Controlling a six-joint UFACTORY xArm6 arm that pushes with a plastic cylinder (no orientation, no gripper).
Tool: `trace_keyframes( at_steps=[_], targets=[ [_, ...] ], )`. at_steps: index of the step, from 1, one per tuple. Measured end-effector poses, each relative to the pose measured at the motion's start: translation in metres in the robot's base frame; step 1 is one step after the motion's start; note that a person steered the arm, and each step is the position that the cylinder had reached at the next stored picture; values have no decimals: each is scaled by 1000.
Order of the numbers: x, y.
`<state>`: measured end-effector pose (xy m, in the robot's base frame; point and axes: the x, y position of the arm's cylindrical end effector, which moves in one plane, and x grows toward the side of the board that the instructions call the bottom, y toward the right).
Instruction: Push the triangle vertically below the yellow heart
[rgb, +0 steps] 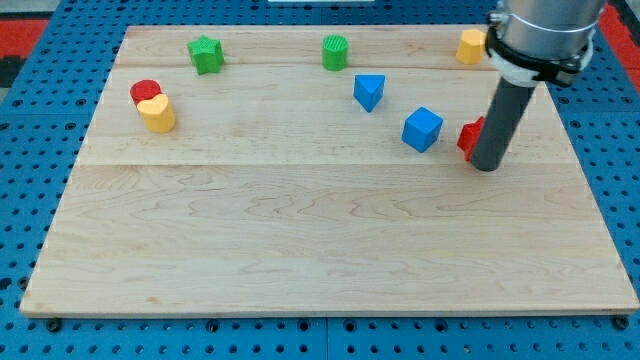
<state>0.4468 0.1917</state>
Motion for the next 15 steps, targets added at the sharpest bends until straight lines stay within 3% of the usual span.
trace_keyframes(
  at_steps=[1,3,6,7,9,10,11,12,13,14,15],
  targets=[
    [8,-9],
    [18,-139],
    [16,-213],
    [-6,-227],
    [-107,-214],
    [-160,-156],
    [-140,-114],
    [-101,-193],
    [-65,-208],
    [-106,-204],
    [-100,-150]
  ],
)
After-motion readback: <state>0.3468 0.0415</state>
